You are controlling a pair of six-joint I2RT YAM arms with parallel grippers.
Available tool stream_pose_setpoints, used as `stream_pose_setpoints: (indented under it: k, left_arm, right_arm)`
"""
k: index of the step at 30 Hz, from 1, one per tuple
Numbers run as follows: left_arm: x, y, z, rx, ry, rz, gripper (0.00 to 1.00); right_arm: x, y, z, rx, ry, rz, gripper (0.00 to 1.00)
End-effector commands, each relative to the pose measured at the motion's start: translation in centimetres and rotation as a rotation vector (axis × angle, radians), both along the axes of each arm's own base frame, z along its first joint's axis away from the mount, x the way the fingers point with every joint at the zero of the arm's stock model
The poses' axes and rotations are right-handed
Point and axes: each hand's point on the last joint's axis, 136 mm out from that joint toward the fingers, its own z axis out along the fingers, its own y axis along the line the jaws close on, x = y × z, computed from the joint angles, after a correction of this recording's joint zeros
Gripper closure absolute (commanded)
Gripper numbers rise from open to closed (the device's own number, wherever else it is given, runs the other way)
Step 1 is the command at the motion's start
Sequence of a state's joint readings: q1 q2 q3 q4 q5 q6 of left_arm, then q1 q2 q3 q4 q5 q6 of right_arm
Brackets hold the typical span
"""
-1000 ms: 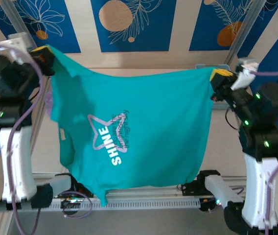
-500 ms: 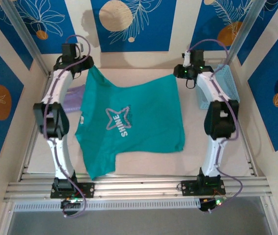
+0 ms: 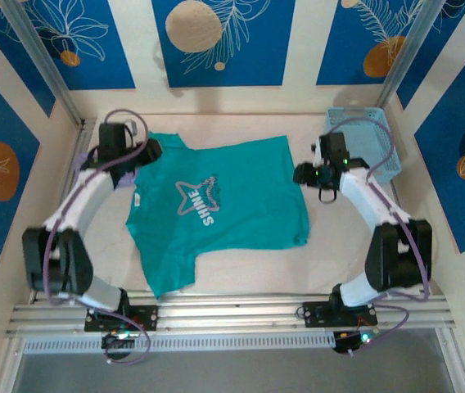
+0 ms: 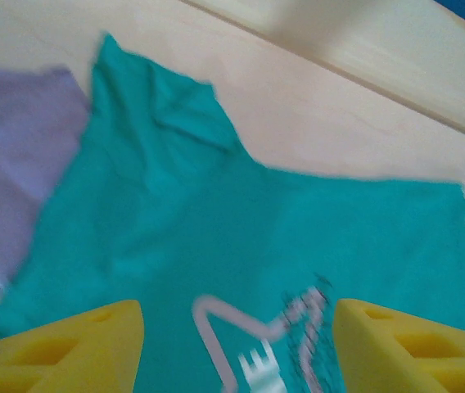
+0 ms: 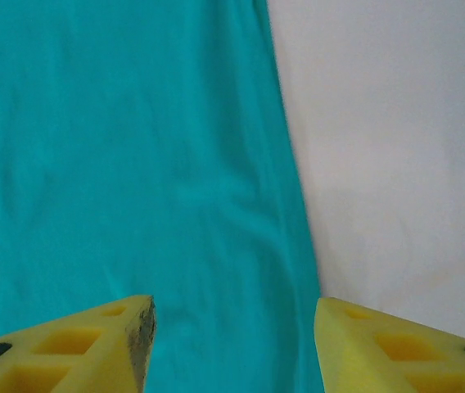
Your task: Fold the inside-out t-shirt
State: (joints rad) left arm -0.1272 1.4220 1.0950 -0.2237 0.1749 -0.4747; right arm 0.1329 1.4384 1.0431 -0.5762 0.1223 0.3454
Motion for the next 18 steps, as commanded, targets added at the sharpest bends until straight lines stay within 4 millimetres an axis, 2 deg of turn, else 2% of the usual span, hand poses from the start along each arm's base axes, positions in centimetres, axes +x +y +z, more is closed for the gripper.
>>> stream_pose_setpoints:
  k: [1,4,8,14,18]
  left_arm:
    - [-3.4,-7.2,-0.4,-0.065,-0.078,-0.199,0.40]
    - [-8.1,-14.5,-1.5,0.008,-0.131,-0.440,0.41]
    - [-12.8,-21.6,-3.5,0.097,-0.213,-0.684,0.41]
    - [-16.1,-28.3,-7.6,0.208,-0.201,-0.900,0.41]
    - [-18.4,-32.2,-10.2,0.245,-0.200,-1.026,0.41]
  right_arm:
    - [-5.2,-0.7,-3.2,0.012,0.127,-0.098,0.45]
    - [-8.1,-1.0,-4.8,0.028,0.167,-0.149,0.46]
    - [-10.6,-0.6,-6.7,0.067,0.241,-0.187,0.47]
    - [-12.2,0.5,-9.1,0.110,0.351,-0.179,0.51]
    - [-12.1,1.1,-9.9,0.139,0.354,-0.165,0.65]
